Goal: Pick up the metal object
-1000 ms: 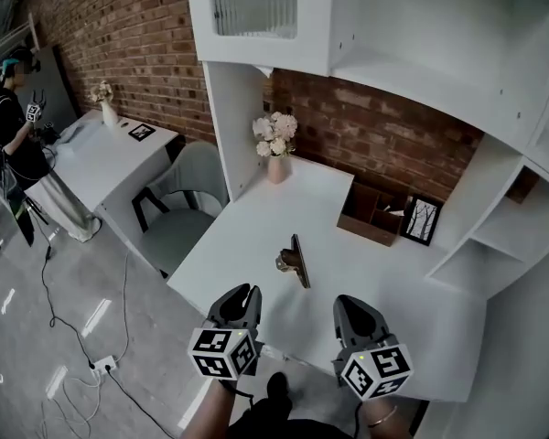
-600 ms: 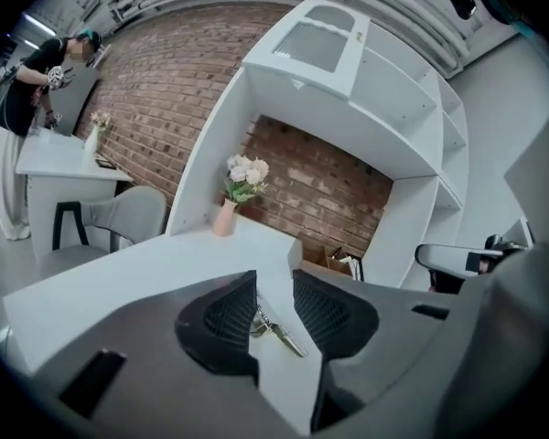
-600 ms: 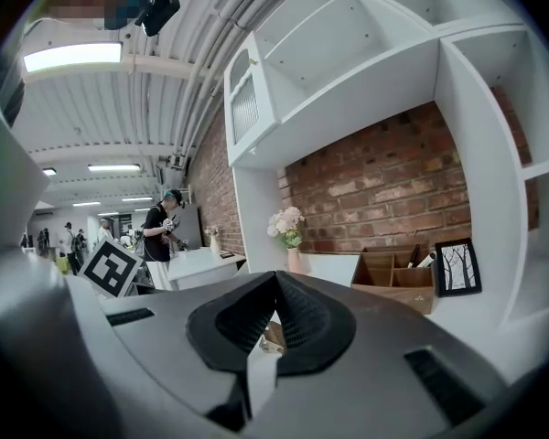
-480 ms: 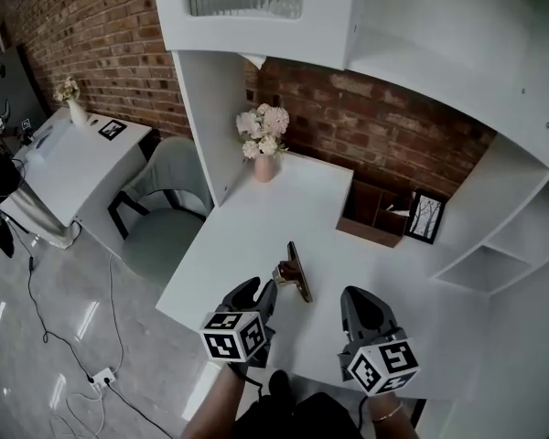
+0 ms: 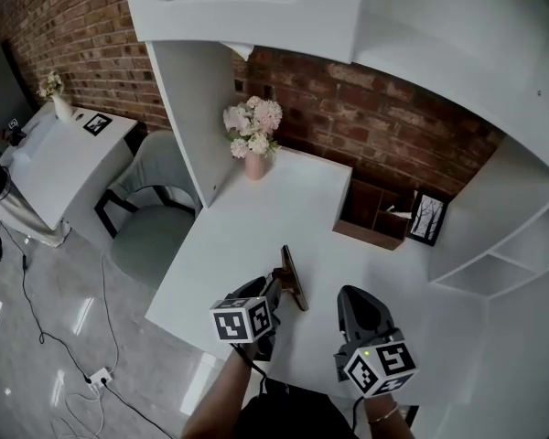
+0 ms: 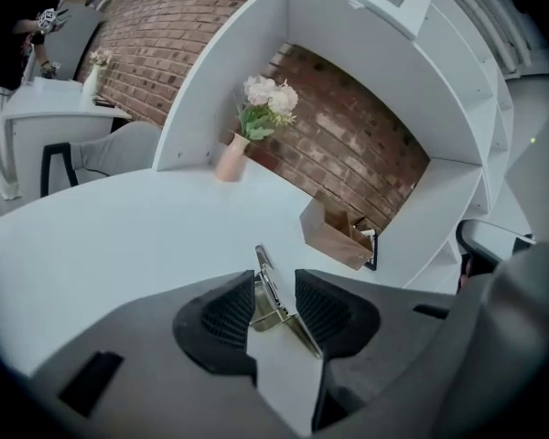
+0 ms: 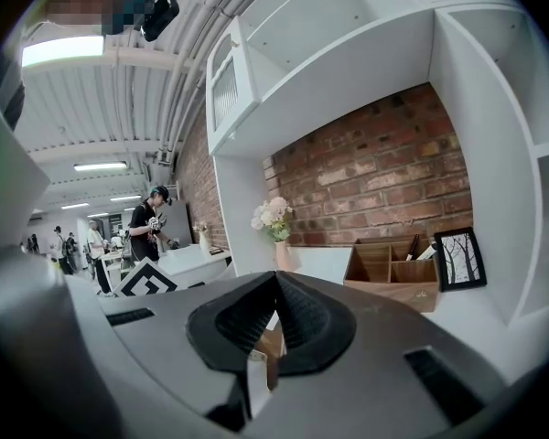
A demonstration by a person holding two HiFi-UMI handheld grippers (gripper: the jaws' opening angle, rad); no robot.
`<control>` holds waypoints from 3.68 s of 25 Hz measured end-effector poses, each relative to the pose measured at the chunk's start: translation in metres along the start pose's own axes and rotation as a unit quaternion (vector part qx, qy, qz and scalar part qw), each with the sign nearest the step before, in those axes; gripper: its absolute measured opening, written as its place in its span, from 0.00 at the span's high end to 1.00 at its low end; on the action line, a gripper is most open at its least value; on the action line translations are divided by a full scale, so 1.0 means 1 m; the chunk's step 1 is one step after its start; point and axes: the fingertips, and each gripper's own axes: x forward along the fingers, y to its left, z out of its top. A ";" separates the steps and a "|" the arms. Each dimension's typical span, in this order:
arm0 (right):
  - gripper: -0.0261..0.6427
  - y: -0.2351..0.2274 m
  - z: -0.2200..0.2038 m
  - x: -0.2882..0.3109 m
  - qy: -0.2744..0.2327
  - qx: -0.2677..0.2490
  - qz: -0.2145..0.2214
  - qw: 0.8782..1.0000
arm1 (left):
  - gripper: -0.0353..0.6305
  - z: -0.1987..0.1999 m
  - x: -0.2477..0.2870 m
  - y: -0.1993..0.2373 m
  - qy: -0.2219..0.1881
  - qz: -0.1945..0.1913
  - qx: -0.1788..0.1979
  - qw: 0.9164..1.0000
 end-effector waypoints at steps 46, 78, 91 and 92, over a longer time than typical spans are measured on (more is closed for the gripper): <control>0.95 0.001 0.003 0.017 0.004 0.013 0.052 0.999 | 0.93 0.084 -0.061 -0.071 -0.102 0.019 0.146 0.984; 0.95 0.046 0.021 -0.015 -0.032 -0.032 0.062 0.997 | 0.93 0.104 -0.194 -0.103 -0.211 0.021 0.202 0.956; 0.95 0.058 0.030 -0.020 -0.046 -0.059 0.065 0.995 | 0.93 0.098 -0.205 -0.099 -0.218 0.026 0.206 0.954; 0.96 0.058 0.030 -0.020 -0.046 -0.059 0.065 0.995 | 0.93 0.097 -0.206 -0.099 -0.218 0.027 0.206 0.954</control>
